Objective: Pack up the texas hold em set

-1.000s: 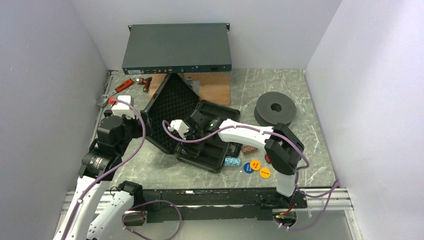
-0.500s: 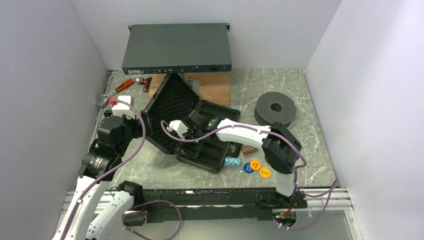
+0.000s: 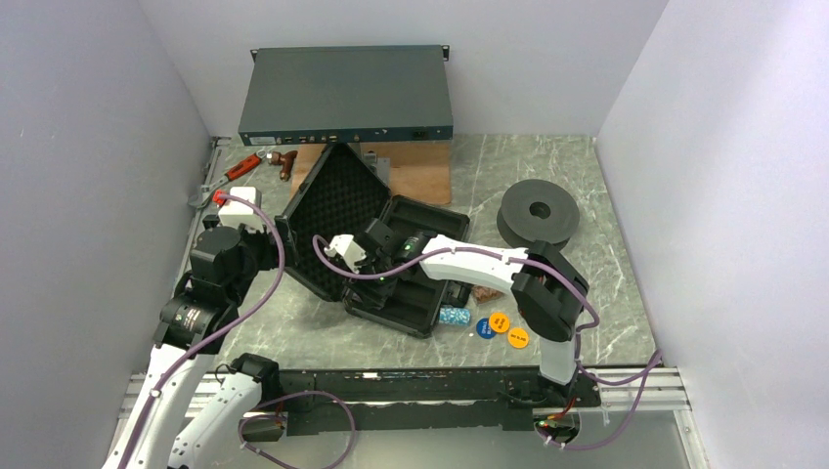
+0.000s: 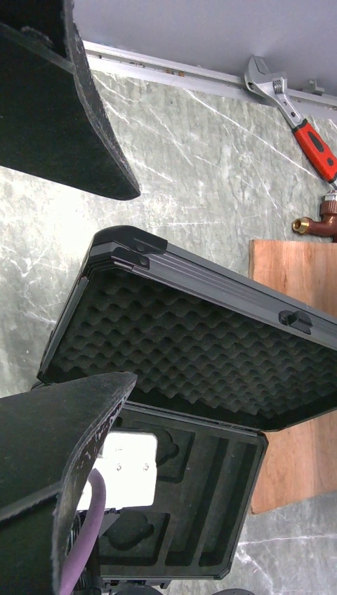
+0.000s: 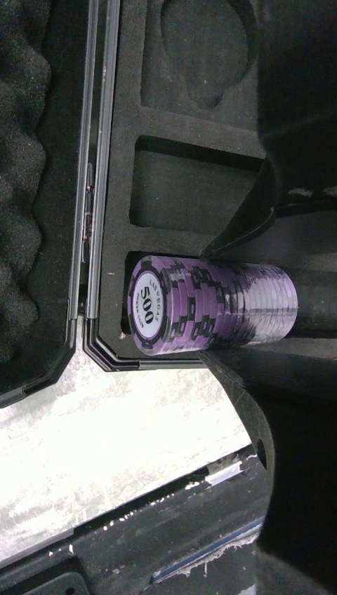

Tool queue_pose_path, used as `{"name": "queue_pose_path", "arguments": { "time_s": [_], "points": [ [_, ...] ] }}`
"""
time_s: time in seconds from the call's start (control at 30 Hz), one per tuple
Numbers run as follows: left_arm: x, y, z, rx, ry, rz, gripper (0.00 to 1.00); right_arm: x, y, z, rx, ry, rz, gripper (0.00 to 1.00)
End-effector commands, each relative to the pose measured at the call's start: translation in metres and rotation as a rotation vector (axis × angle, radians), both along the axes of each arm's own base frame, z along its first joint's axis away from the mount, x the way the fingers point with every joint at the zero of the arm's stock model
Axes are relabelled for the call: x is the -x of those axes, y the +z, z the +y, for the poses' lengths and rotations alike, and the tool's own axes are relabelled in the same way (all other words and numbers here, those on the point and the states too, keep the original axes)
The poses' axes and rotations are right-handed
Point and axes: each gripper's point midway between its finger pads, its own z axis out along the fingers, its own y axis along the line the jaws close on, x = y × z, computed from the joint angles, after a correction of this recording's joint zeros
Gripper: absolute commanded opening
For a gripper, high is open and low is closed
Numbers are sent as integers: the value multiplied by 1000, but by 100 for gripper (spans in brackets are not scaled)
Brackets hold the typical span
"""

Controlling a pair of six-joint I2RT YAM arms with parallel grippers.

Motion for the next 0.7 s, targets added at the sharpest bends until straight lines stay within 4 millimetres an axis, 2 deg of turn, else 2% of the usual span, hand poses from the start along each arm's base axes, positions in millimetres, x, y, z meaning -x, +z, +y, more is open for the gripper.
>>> {"name": "queue_pose_path", "arguments": {
  "time_s": [0.0, 0.3, 0.47, 0.67],
  "points": [
    [-1, 13, -1, 1, -6, -38, 100, -21, 21, 3, -47, -76, -94, 40],
    [-2, 12, -1, -1, -7, -34, 100, -20, 34, 1, -66, -84, -118, 69],
    [-2, 11, -1, -1, -8, -31, 100, -20, 45, 0, -99, -105, -139, 70],
    [-3, 11, -2, -2, -12, -30, 100, -22, 70, -7, -187, -162, -187, 68]
  ]
}}
